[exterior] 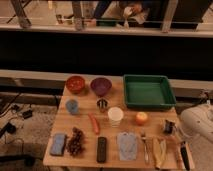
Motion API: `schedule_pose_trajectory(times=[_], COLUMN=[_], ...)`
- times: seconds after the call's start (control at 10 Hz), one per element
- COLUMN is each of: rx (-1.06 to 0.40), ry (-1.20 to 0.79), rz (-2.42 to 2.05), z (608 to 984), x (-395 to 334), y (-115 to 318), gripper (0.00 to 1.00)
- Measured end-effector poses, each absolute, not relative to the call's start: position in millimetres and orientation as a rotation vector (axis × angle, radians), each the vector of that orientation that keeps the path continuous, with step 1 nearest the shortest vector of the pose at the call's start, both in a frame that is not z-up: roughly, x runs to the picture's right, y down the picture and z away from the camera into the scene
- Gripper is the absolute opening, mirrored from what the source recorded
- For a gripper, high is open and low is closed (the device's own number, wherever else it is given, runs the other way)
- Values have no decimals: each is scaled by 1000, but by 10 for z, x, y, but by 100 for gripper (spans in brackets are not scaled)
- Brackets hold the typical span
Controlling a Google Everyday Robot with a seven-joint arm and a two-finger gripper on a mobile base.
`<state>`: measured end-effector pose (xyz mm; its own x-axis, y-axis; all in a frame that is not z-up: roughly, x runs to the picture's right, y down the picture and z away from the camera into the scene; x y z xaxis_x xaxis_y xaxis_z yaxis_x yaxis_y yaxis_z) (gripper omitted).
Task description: Wipe table surface with brush
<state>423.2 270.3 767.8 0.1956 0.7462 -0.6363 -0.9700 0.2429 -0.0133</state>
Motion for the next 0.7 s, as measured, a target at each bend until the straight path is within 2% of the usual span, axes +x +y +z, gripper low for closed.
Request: schedule_pose_trajectory(times=[0.3,0.7], rx=[-478,-478], ry=[566,565], rz=[1243,1243], z=[7686,7687], x=[4135,4135], y=[2705,2706], gripper=[29,30])
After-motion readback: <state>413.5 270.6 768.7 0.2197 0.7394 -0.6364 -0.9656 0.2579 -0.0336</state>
